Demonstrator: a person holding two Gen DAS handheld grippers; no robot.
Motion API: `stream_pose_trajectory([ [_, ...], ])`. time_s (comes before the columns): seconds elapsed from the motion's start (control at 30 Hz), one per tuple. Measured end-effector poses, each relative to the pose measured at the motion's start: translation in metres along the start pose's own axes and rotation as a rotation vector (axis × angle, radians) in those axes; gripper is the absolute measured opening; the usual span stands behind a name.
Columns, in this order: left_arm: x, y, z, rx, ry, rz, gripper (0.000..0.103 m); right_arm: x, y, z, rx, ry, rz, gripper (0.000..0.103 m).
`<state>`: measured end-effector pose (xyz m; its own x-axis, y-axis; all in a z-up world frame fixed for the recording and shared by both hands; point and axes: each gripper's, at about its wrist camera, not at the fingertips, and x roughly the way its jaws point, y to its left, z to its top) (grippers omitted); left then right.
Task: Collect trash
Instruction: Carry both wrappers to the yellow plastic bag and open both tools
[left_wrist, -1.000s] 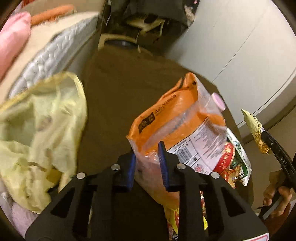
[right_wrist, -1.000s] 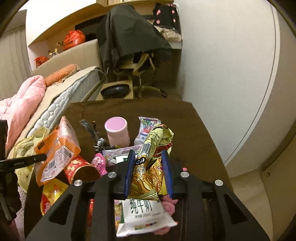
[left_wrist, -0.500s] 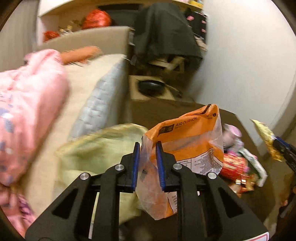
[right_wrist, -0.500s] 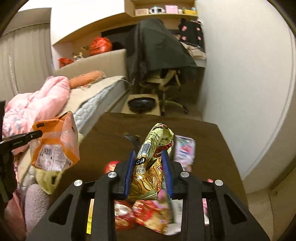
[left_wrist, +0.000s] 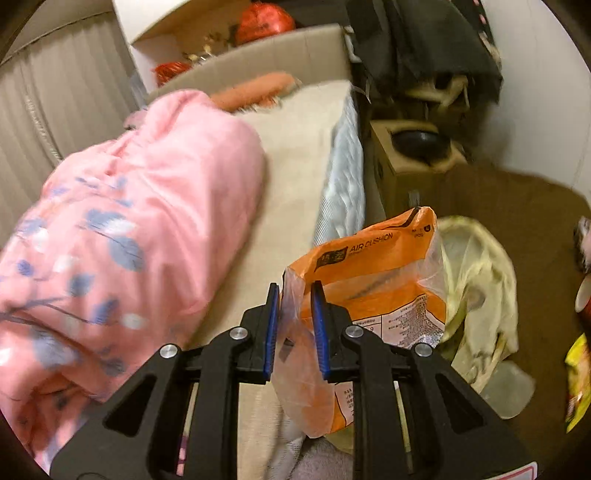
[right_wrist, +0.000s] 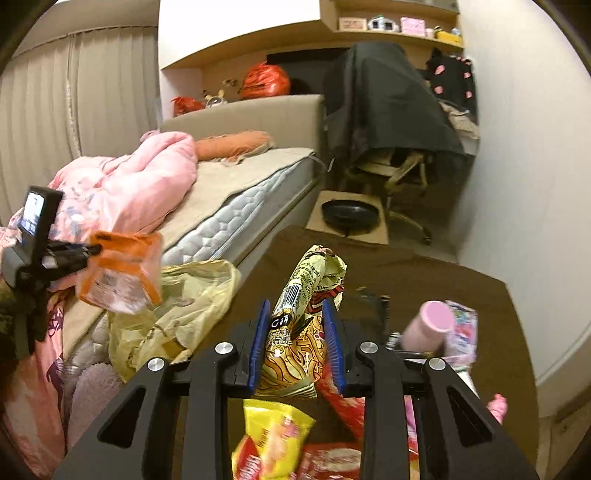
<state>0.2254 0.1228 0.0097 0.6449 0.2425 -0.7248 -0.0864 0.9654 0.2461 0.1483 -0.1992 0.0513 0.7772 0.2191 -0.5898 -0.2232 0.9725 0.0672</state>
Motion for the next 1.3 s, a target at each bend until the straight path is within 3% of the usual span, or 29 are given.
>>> stream_pose_trajectory([
  [0.13,0.031,-0.028,-0.013,0.041,0.074,-0.115,0.017,0.024,0.013,0.006,-0.012,0.033,0.044,0.028],
  [0.3,0.062,-0.039,-0.016,-0.014,0.158,-0.337,0.017,0.053,0.04,0.016,-0.047,0.06,0.109,0.028],
  [0.43,0.079,-0.038,-0.021,-0.052,0.199,-0.434,0.017,0.083,0.068,0.029,-0.04,0.09,0.22,0.028],
  [0.6,0.086,-0.007,-0.028,-0.131,0.215,-0.459,0.02,0.129,0.117,0.037,-0.064,0.148,0.337,0.028],
  [0.73,0.077,0.025,-0.026,-0.2,0.162,-0.455,0.028,0.167,0.147,0.027,-0.089,0.241,0.386,0.028],
  [1.03,0.077,0.048,-0.02,-0.283,0.086,-0.406,0.028,0.257,0.166,-0.012,-0.1,0.522,0.287,0.026],
  [1.13,0.075,0.049,-0.018,-0.291,0.064,-0.404,0.028,0.263,0.166,-0.012,-0.09,0.535,0.273,0.026],
  [1.3,0.064,0.053,-0.018,-0.293,-0.002,-0.383,0.031,0.244,0.172,-0.014,-0.136,0.481,0.246,0.028],
])
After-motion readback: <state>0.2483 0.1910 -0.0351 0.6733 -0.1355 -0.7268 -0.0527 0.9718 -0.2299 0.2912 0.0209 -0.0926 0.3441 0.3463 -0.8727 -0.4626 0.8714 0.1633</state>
